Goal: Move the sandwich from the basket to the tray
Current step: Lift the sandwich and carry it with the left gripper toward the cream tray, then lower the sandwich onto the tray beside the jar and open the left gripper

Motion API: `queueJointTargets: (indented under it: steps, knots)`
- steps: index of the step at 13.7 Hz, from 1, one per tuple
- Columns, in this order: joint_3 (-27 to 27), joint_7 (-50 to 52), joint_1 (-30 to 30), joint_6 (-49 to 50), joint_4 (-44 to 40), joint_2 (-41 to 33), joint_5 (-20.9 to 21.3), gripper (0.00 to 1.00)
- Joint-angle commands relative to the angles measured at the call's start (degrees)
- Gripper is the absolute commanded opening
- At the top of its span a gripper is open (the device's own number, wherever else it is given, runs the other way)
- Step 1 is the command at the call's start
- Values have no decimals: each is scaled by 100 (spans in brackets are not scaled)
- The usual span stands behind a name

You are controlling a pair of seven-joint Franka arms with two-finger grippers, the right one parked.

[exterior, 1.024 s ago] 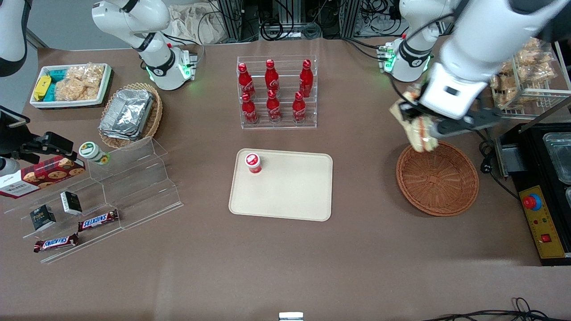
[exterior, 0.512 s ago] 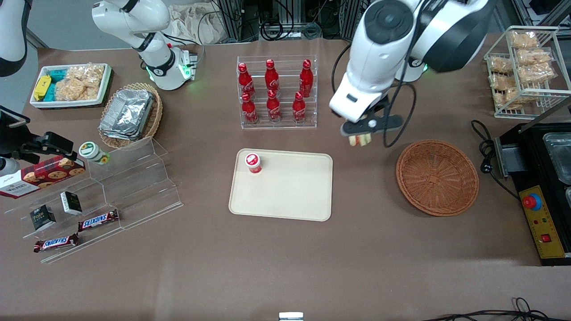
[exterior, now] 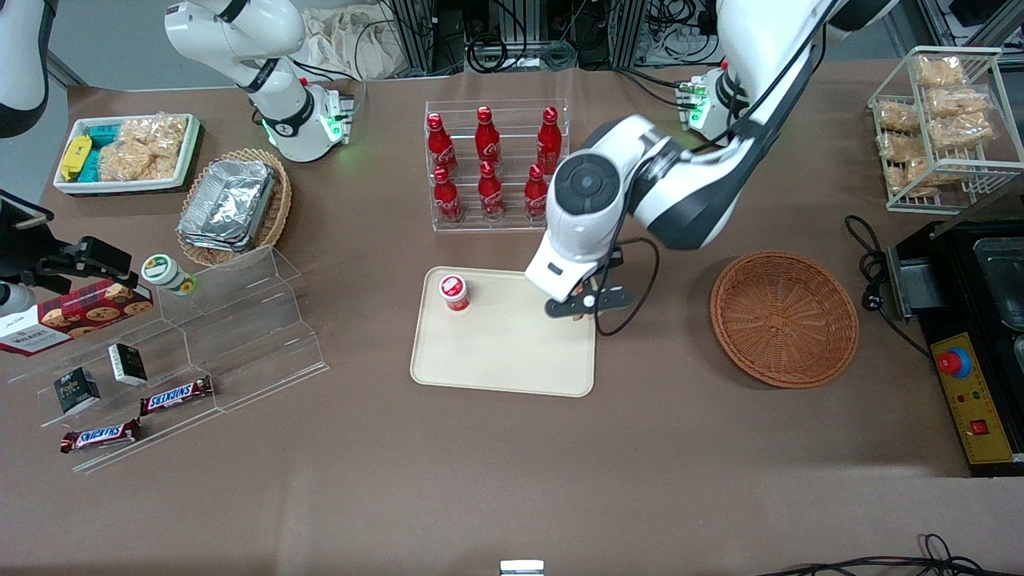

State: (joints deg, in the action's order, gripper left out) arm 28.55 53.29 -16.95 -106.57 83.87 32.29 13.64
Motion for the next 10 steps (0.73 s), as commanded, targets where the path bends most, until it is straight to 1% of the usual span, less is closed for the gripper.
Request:
queueJointTargets:
  steps: [1, 3, 5, 10]
  knots:
    - [-16, 173, -80, -345, -204, 540, 331, 27]
    - [-34, 295, -80, -819, -248, 961, 498, 27]
    - [-34, 340, -71, -1049, -248, 1156, 666, 27]
    - [-113, 331, -45, -1427, -257, 1508, 675, 27]
